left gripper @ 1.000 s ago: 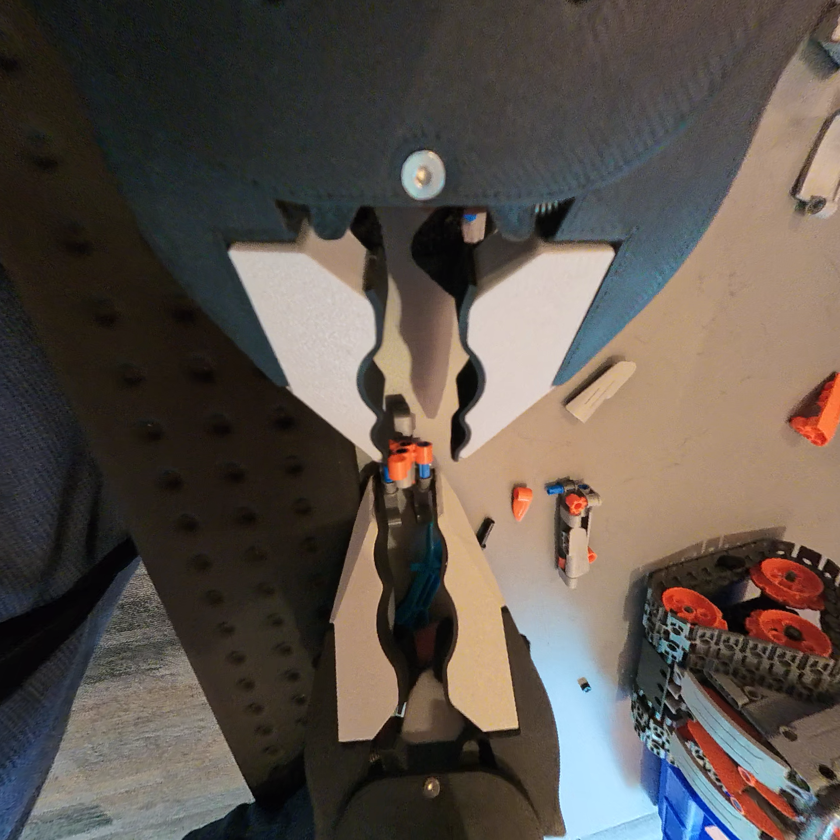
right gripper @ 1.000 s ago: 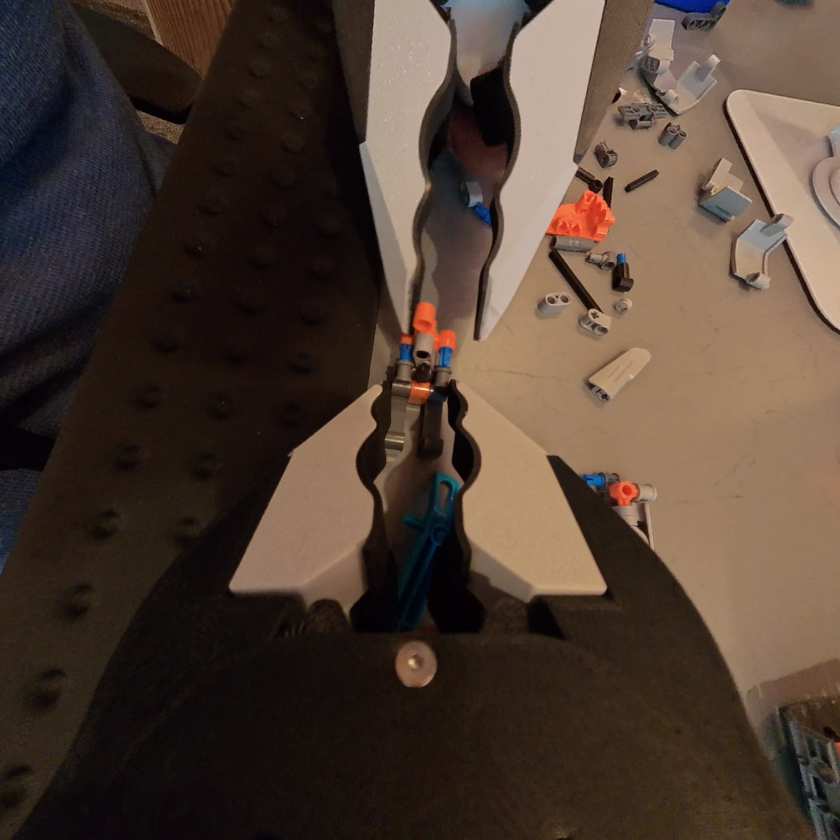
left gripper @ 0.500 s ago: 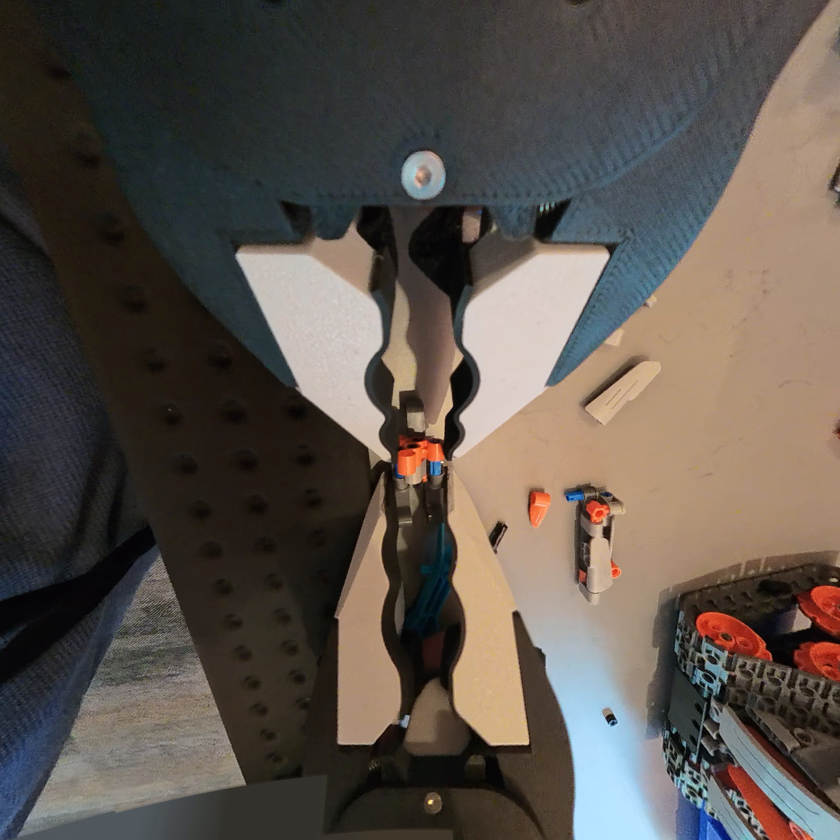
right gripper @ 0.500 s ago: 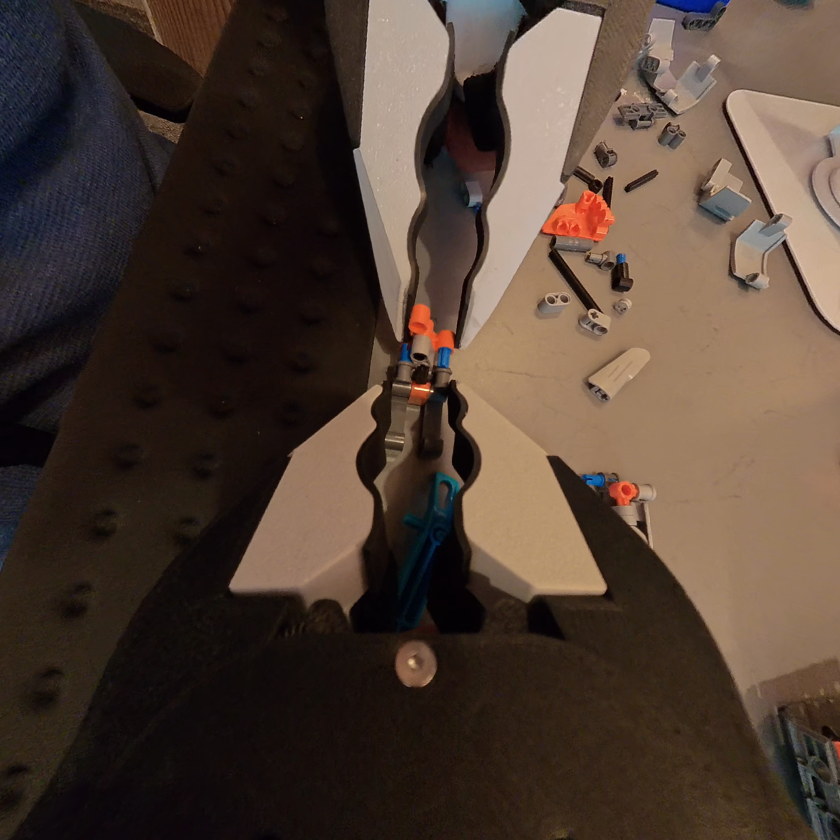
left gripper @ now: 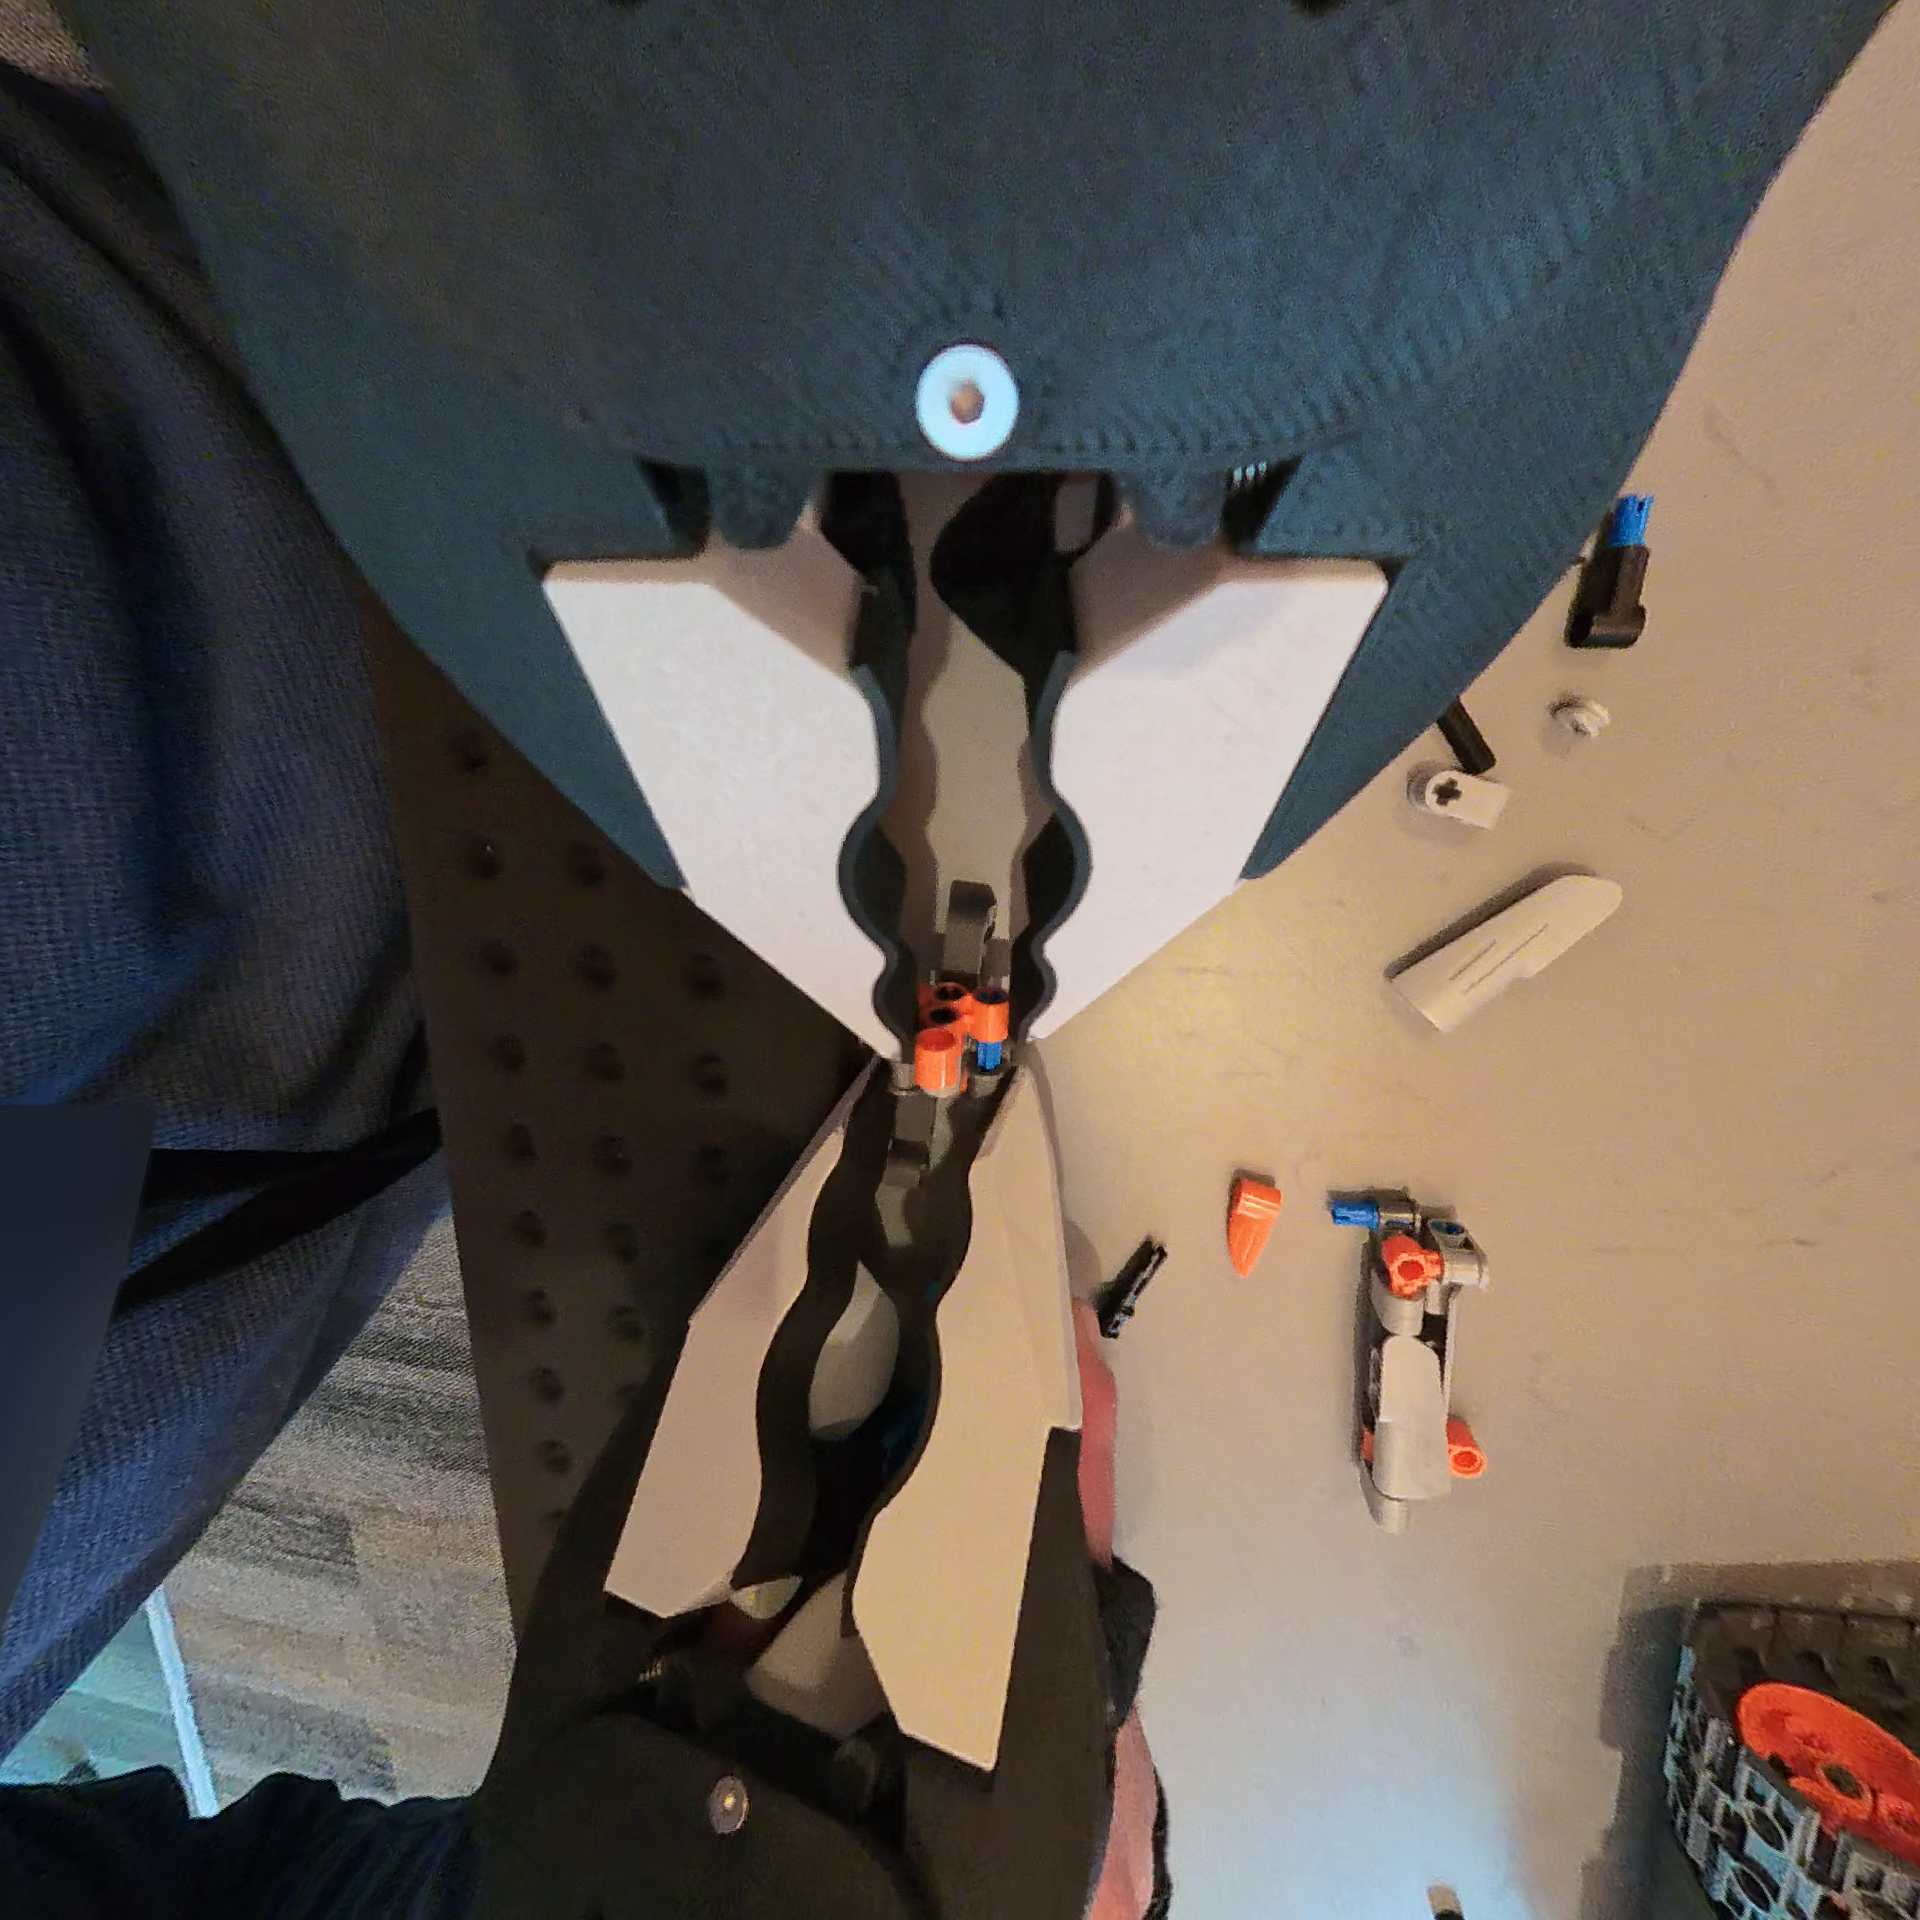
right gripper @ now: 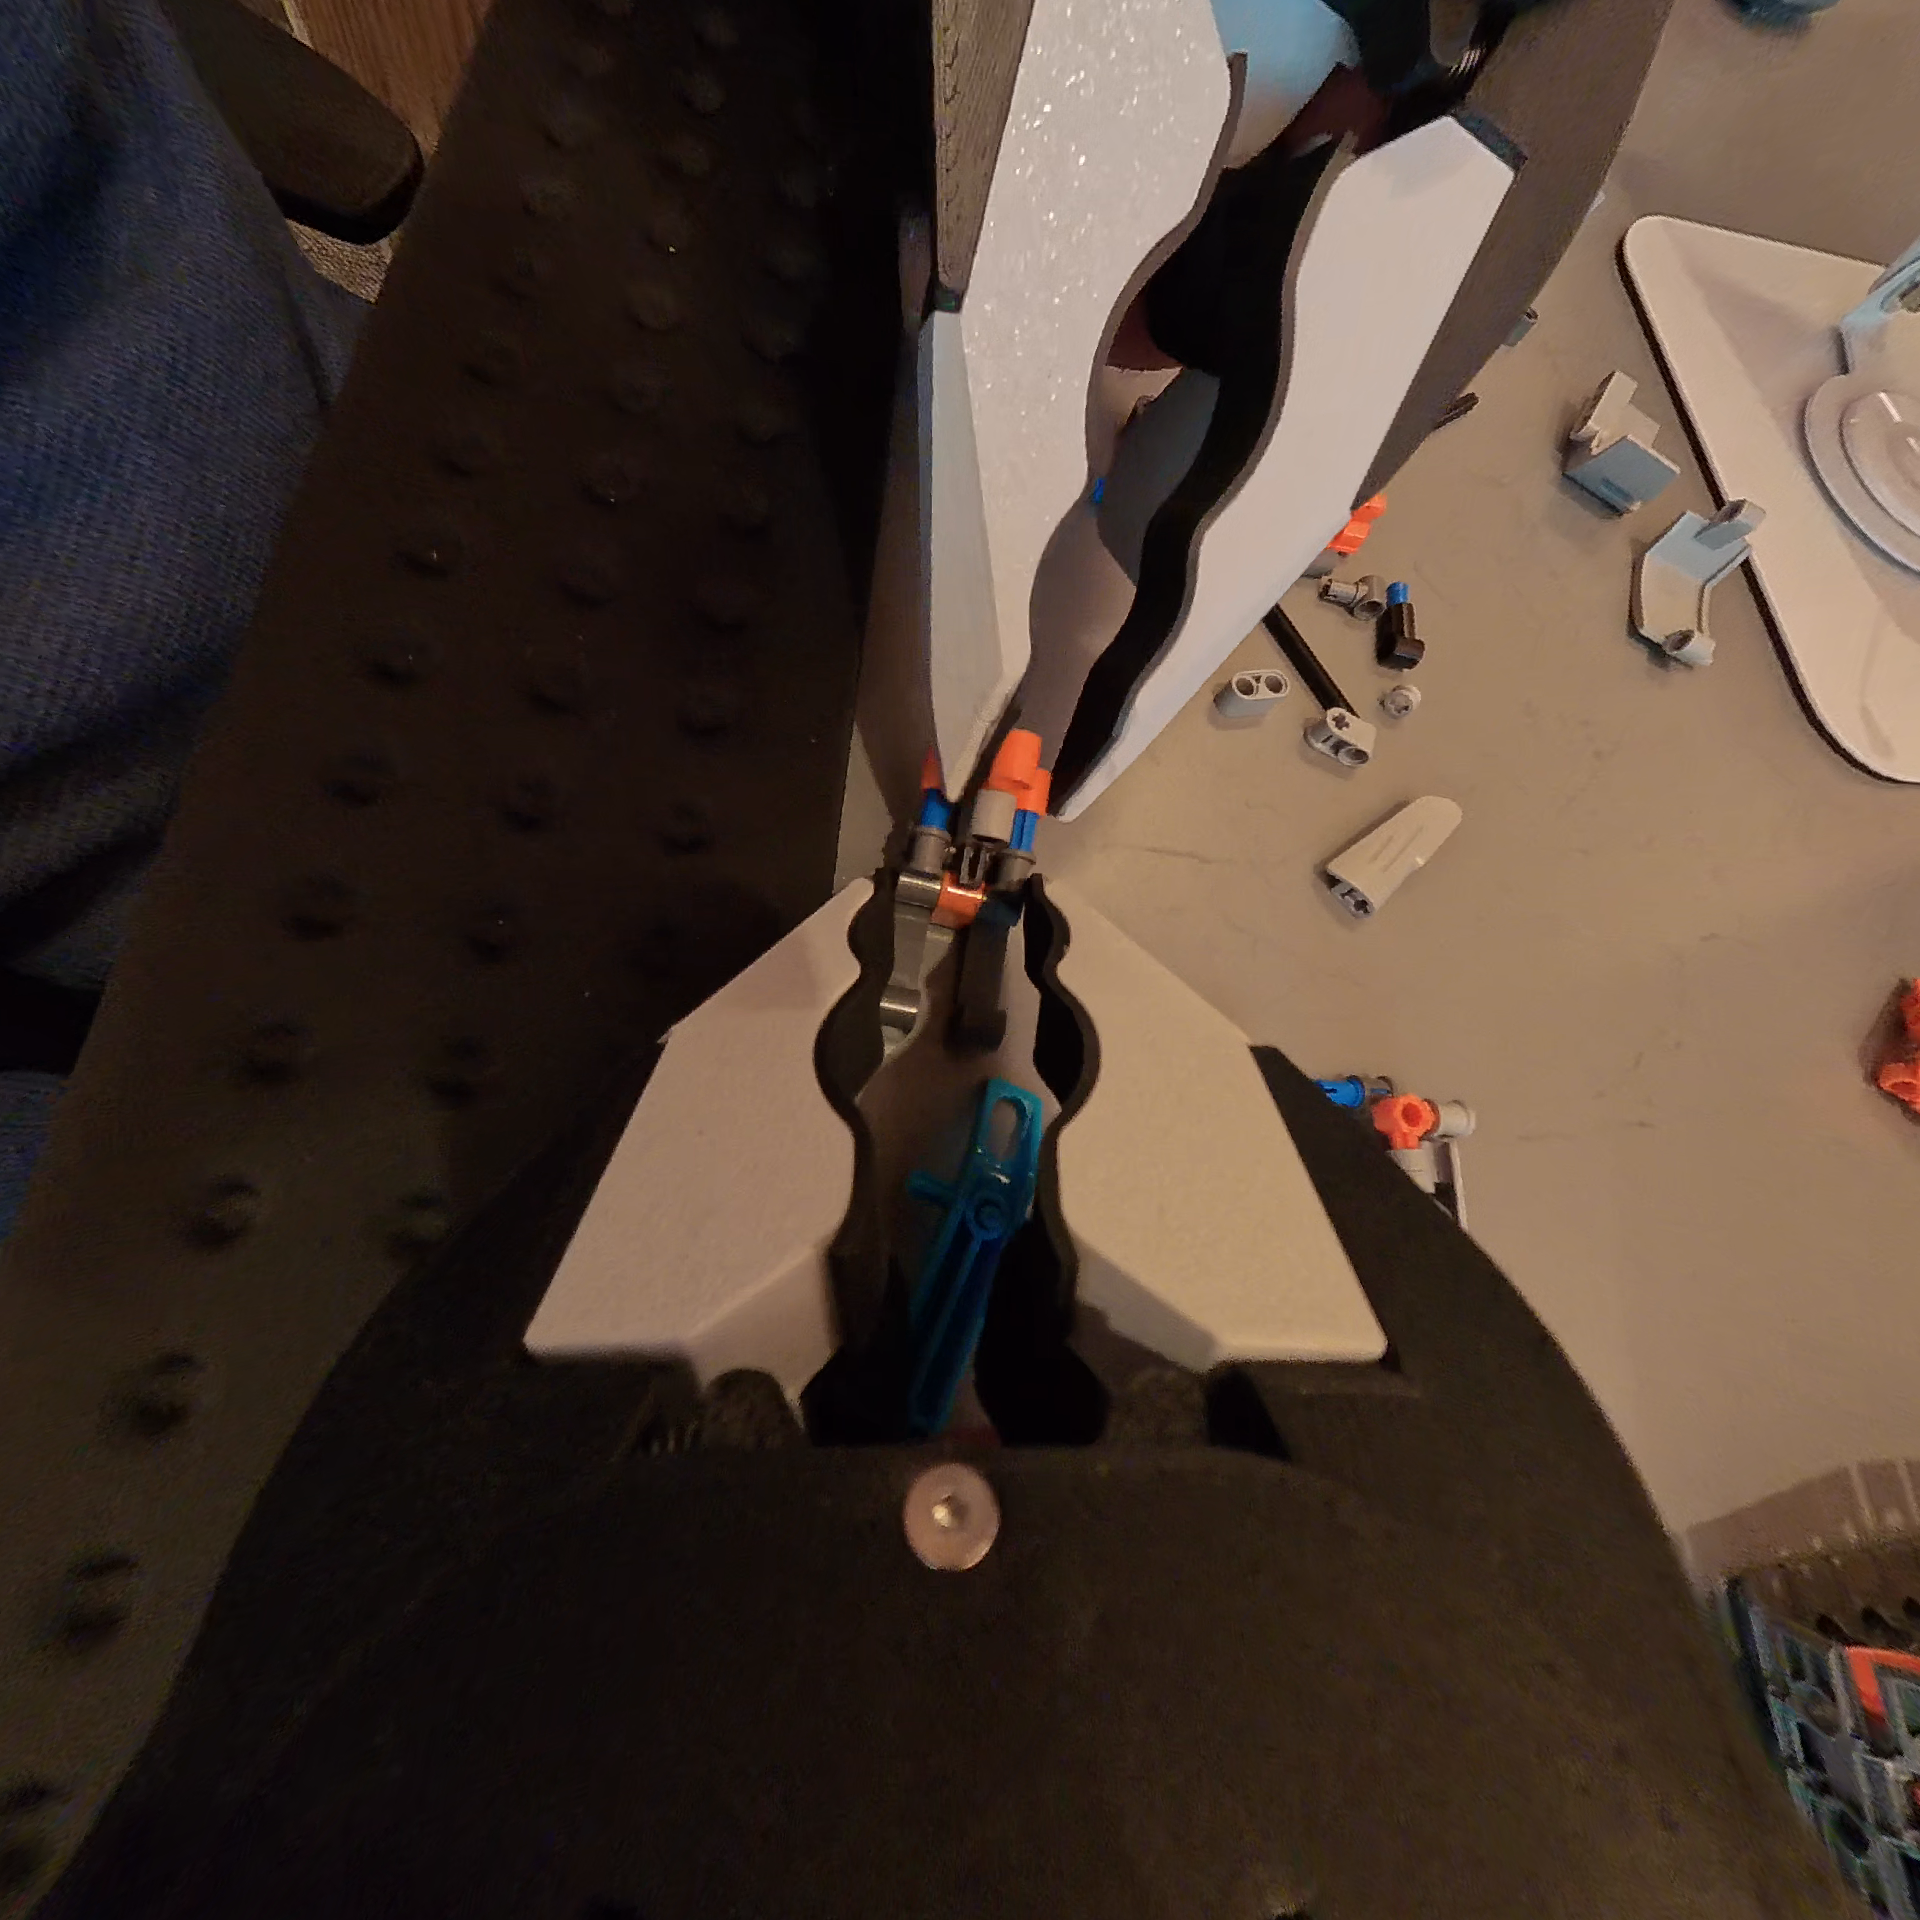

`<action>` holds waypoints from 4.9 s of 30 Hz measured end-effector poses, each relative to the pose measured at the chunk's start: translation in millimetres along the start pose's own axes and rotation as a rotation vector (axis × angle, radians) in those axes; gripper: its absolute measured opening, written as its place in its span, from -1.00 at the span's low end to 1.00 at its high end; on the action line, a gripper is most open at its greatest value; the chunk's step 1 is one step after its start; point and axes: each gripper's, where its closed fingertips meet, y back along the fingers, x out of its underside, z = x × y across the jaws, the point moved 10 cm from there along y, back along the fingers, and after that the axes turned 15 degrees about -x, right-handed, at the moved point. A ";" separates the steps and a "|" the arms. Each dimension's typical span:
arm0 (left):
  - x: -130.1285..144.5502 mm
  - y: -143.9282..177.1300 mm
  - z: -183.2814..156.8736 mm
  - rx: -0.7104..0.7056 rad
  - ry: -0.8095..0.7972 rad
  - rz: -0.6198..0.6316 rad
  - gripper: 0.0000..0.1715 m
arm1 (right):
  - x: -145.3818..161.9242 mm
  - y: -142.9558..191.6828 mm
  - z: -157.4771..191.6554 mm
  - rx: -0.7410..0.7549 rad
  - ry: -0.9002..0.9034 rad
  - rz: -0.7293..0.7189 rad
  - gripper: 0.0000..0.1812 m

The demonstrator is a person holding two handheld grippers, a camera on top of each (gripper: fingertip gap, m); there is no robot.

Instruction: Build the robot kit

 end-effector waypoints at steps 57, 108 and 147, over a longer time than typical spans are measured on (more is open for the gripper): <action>20.9 -2.5 -9.9 -0.058 -0.076 -0.098 -0.74 | 1.3 -0.1 -0.9 -0.030 -0.023 -0.023 -0.75; -7.6 -6.7 -17.6 -0.141 -0.266 0.122 -0.75 | -6.9 8.7 5.1 0.022 0.030 -0.014 -0.83; 4.4 -8.2 -17.0 -0.155 -0.276 -0.088 -0.75 | 3.4 7.8 -0.4 -0.021 -0.092 -0.023 -0.75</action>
